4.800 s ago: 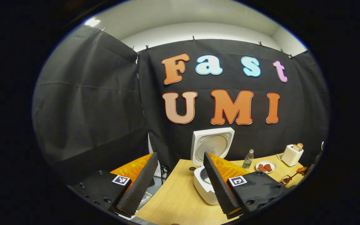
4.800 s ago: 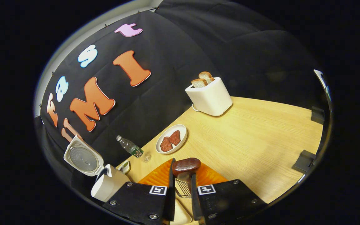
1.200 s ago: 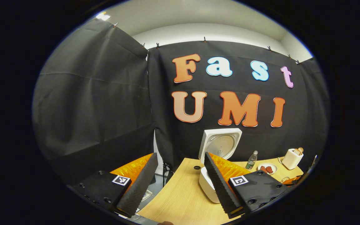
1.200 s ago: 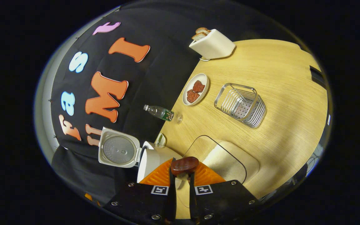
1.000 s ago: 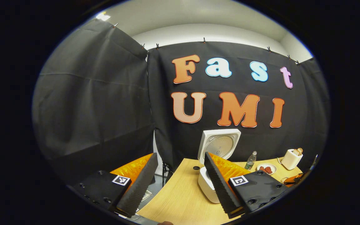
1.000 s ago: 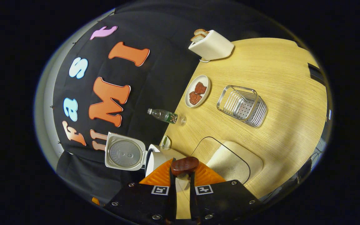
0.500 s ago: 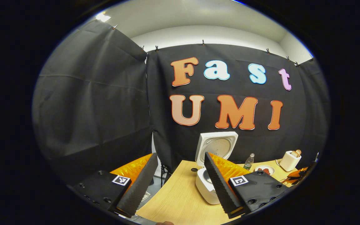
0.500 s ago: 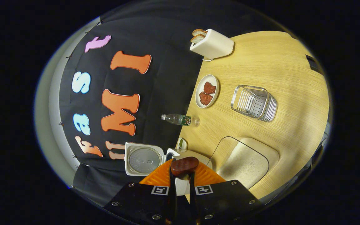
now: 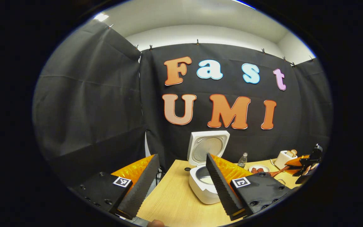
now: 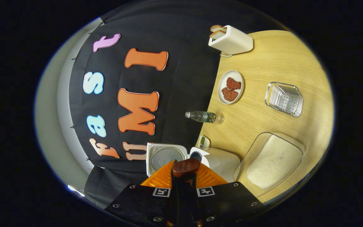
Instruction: Close the left gripper, press the button to open the rice cooker; take a wooden spoon from the chopstick holder with the right hand, scoop a spoonful of rice and pour it into the rice cooker, then put the wooden spoon back into the chopstick holder.
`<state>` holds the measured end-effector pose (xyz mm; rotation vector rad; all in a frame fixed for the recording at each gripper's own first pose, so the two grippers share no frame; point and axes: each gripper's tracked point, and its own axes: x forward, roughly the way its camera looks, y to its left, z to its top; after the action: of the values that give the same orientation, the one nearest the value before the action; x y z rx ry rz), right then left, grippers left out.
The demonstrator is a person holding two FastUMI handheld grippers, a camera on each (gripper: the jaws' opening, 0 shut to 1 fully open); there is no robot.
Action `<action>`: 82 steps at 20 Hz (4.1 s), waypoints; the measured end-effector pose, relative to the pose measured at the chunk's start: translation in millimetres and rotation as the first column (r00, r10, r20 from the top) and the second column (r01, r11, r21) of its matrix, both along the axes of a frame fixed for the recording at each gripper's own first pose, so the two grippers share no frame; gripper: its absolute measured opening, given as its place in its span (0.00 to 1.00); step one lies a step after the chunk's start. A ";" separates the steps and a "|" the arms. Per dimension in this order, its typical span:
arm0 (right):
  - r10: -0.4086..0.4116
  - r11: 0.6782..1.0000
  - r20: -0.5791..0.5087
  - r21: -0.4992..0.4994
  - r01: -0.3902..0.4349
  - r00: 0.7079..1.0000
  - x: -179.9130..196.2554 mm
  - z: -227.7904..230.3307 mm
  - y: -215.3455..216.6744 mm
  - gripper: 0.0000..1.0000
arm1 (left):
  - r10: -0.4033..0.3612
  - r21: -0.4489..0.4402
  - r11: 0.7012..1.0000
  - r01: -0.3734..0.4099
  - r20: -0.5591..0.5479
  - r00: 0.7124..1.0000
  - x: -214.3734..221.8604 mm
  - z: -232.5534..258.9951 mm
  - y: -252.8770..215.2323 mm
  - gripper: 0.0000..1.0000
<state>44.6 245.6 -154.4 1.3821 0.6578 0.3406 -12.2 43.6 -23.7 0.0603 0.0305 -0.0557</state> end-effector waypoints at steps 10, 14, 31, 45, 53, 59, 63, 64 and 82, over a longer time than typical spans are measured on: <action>0.030 0.999 0.024 0.020 -0.030 0.999 49.8 40.1 66.0 0.16 | -0.022 -0.017 1.000 0.021 -0.019 1.000 1.9 -9.1 2.5 1.00; 0.051 0.999 0.056 -0.002 -0.051 0.997 70.8 54.0 98.9 0.16 | -0.027 -0.016 1.000 0.027 -0.024 0.999 4.4 -13.9 5.1 0.99; 0.107 0.948 0.267 -0.318 -0.017 0.958 109.8 75.0 154.3 0.16 | -0.047 -0.021 0.999 0.046 -0.067 0.997 34.9 -38.0 7.9 1.00; 0.191 0.879 0.413 -0.475 0.032 0.891 111.2 97.0 170.6 0.16 | -0.039 -0.024 0.999 0.037 -0.077 0.996 42.7 -44.3 11.7 1.00; 0.220 0.861 0.460 -0.507 0.051 0.860 109.9 104.9 172.8 0.16 | -0.041 -0.014 0.999 0.040 -0.078 0.996 44.0 -45.8 9.9 1.00; 0.252 0.845 0.462 -0.533 0.040 0.850 107.1 99.4 179.9 0.16 | -0.046 -0.023 0.999 0.044 -0.080 0.996 44.4 -45.7 9.2 1.00; 0.277 0.824 0.473 -0.565 0.047 0.837 106.1 96.9 185.6 0.16 | -0.047 -0.020 0.999 0.046 -0.086 0.995 47.0 -47.8 8.3 1.00; 0.283 0.819 0.475 -0.571 0.047 0.833 105.7 96.9 186.8 0.16 | -0.047 -0.019 0.999 0.045 -0.087 0.995 46.8 -48.1 8.7 1.00; 0.466 0.667 0.583 -0.725 0.169 0.665 83.7 108.0 200.4 0.16 | -0.039 -0.027 0.999 0.037 -0.090 0.995 48.2 -52.0 11.4 1.00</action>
<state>128.3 446.0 -46.5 0.2897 0.1598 0.6557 36.1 54.9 -75.7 0.0328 0.1190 -0.0968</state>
